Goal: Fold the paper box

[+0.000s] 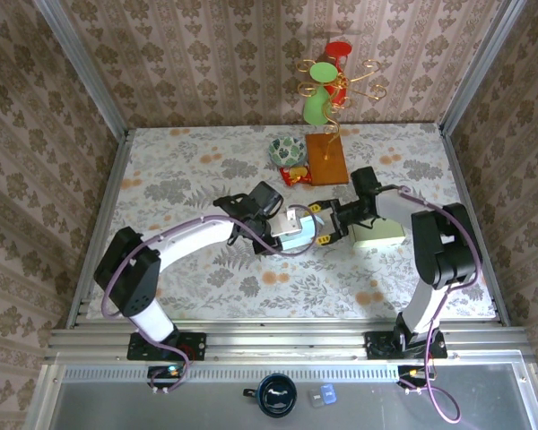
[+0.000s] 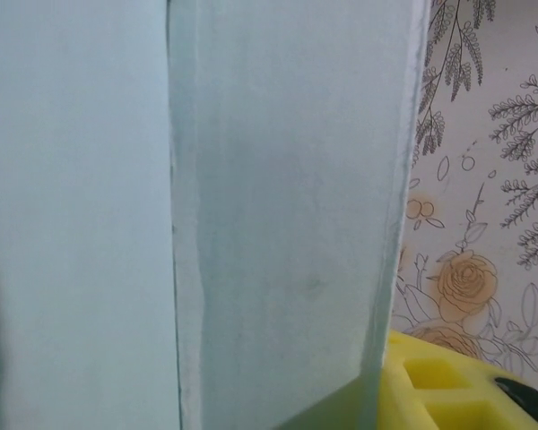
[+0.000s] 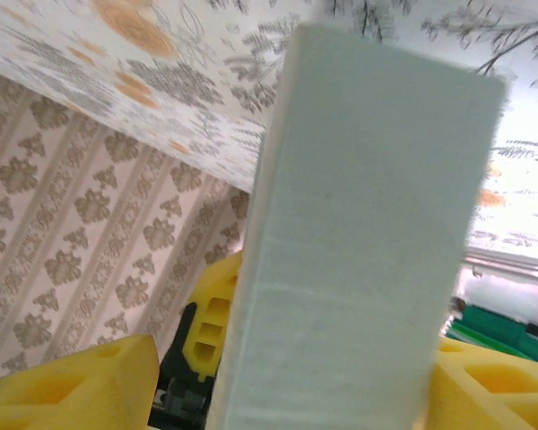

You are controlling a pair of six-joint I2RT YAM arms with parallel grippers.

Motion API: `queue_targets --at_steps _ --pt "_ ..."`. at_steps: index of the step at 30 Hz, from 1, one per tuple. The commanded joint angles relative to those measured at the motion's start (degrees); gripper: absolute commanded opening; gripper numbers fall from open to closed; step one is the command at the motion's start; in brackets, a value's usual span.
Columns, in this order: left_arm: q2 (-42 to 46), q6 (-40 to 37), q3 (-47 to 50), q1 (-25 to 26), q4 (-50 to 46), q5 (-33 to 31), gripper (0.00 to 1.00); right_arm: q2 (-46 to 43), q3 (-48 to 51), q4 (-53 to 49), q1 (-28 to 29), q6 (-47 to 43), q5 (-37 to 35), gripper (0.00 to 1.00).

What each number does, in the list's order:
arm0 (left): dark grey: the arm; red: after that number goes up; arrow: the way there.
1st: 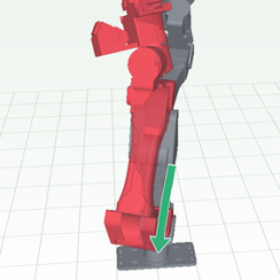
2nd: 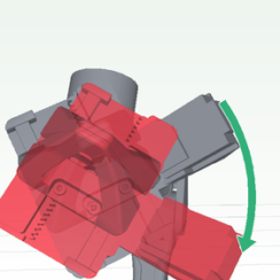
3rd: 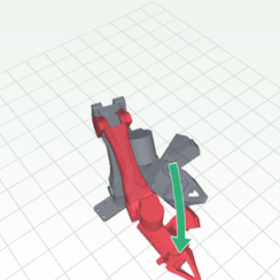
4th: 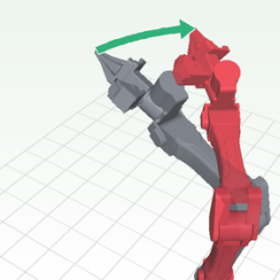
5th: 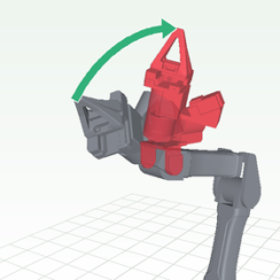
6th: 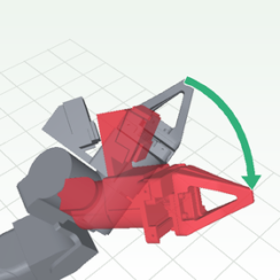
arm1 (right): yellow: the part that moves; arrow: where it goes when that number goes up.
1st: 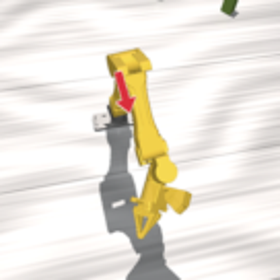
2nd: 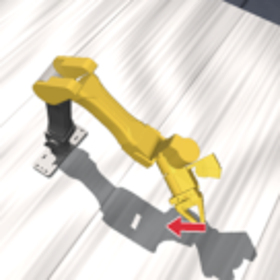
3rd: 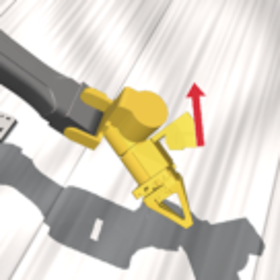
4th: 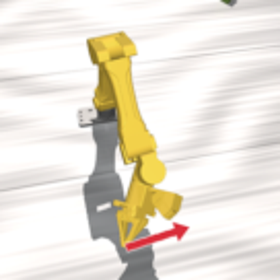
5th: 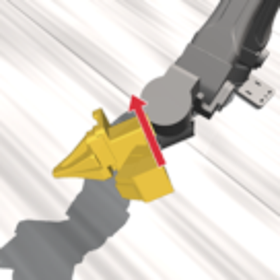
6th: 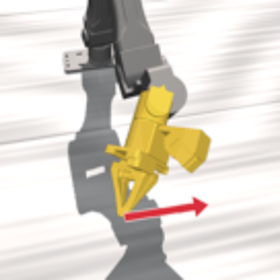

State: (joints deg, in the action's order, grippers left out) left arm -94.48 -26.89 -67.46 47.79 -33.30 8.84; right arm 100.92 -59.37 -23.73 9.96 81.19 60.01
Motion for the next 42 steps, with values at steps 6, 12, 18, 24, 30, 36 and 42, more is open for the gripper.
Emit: queue_targets --at_steps 6,12,18,24,30,36,42 --pt "-3.66 9.33 -5.35 -3.16 -15.91 3.11 0.42 -17.52 -1.16 -10.54 -4.69 -7.31 -24.90 0.69" --pt "-7.04 12.61 -8.53 -4.37 -20.25 3.36 0.41 -25.88 6.01 -0.64 7.96 -7.80 -38.70 0.58" --pt "-7.21 13.14 -8.83 -4.22 -19.58 3.47 0.41 -23.82 7.20 8.39 17.11 -7.27 -42.04 0.59" --pt "-7.13 13.53 -8.67 -4.20 -19.65 3.58 0.42 -17.59 6.63 11.82 20.12 -6.74 -41.61 0.59" --pt "-5.84 13.61 -7.89 -3.69 -18.49 2.85 0.46 -13.89 6.15 13.97 20.62 -6.15 -42.10 0.57" --pt "-4.59 13.40 -7.52 -2.55 -17.18 1.93 0.51 -11.73 6.56 12.42 21.24 -6.35 -42.69 0.54" --pt "-4.01 14.33 -7.36 -2.39 -16.19 1.96 0.51 -11.37 6.77 9.64 21.42 -6.90 -44.05 0.47"
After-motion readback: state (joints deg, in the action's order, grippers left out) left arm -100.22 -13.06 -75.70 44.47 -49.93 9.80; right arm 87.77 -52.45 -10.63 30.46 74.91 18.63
